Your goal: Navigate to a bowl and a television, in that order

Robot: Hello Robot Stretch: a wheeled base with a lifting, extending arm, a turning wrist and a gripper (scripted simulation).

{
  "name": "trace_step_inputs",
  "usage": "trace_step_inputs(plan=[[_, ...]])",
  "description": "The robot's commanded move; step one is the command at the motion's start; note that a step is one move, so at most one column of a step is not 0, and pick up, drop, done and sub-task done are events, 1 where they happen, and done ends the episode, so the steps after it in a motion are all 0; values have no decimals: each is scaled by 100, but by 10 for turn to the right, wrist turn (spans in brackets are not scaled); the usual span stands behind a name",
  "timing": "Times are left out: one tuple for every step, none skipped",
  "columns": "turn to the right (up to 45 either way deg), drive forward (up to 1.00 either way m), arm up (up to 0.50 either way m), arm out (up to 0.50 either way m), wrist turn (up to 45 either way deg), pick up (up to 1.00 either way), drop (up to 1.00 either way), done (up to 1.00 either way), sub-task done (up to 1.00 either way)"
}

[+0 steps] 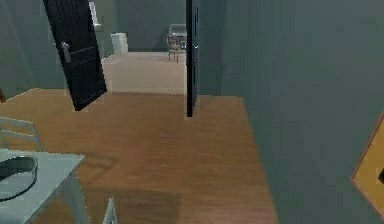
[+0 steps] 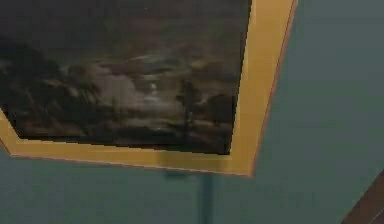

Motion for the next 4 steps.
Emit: trace_step_inputs(plan=[[390, 0, 0, 0, 0, 0, 0, 0, 0], [30, 0, 0, 0, 0, 0, 0, 0, 0], [0, 10, 0, 0, 0, 0, 0, 0, 0], [-450, 0, 0, 0, 0, 0, 0, 0, 0]])
